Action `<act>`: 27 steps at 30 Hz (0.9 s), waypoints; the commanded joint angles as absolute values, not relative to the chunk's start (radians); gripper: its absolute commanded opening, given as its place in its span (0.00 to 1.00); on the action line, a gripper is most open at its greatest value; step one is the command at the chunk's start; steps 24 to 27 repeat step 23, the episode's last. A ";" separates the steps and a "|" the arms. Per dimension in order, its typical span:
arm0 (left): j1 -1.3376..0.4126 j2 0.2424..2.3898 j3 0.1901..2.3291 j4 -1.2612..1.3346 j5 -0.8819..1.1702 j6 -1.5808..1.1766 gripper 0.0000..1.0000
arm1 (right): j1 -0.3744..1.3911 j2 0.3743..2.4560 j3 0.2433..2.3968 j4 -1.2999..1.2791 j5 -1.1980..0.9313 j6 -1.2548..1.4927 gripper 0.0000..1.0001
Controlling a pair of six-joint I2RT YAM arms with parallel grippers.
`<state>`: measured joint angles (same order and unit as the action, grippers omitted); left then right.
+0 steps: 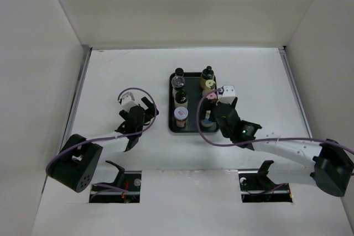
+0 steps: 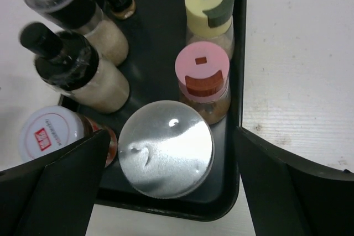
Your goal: Organize the condiment bottles
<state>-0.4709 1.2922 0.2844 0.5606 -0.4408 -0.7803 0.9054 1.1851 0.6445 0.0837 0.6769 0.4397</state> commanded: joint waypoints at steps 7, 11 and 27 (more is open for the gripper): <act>-0.475 1.266 0.383 0.419 -0.506 -0.767 1.00 | 0.722 0.875 0.546 0.264 0.761 0.486 1.00; -0.484 1.217 0.413 0.336 -0.528 -0.767 1.00 | 0.592 0.839 0.465 0.275 0.709 0.618 1.00; -0.512 1.193 0.517 0.253 -0.578 -0.747 1.00 | 0.406 1.018 0.357 0.390 0.488 0.753 1.00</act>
